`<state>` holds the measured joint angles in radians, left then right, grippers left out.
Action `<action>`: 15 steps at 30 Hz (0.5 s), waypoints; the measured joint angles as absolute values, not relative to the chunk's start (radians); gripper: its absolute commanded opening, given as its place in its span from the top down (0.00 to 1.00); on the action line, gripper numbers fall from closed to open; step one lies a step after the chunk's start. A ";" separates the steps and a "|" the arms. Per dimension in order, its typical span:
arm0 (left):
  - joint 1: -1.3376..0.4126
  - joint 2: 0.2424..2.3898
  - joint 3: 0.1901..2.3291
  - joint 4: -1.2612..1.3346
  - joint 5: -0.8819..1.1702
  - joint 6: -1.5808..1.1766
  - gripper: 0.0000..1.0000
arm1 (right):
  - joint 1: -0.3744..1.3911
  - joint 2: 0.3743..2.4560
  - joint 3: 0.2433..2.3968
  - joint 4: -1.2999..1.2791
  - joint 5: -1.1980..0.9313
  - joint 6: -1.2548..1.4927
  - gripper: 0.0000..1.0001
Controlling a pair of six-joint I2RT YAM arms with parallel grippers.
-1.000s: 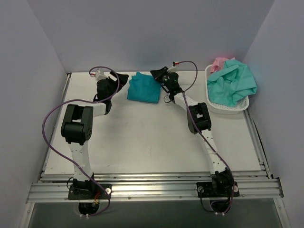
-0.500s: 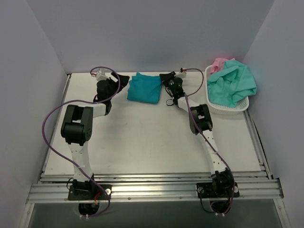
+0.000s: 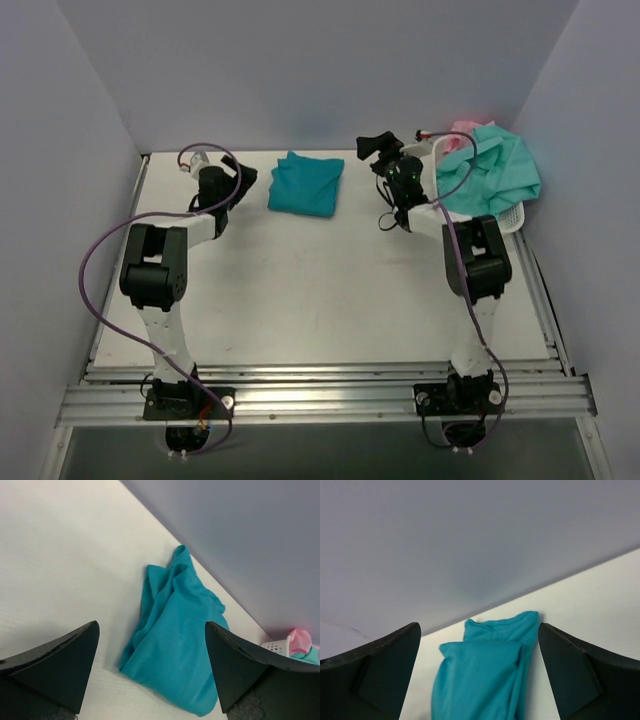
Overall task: Fold and stack the t-shirts
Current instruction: Put the neatly folded tshirt into the corner of the board with the left arm
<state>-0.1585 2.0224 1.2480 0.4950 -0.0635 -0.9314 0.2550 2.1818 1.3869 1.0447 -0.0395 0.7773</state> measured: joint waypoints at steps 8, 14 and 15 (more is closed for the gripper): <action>-0.132 2.132 1.356 0.342 0.032 -0.967 0.04 | 0.300 1.686 1.074 1.047 0.047 0.686 0.00; -0.144 2.273 1.496 0.323 0.181 -0.980 0.04 | 0.315 1.456 0.947 0.999 0.107 0.639 0.00; -0.149 2.284 1.514 0.317 0.197 -0.981 0.04 | 0.316 1.429 0.933 0.986 0.118 0.632 0.00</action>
<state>-0.1486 2.2845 1.5135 0.3172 0.1974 -0.9810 0.3157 1.4288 0.9325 0.9859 0.1177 0.6319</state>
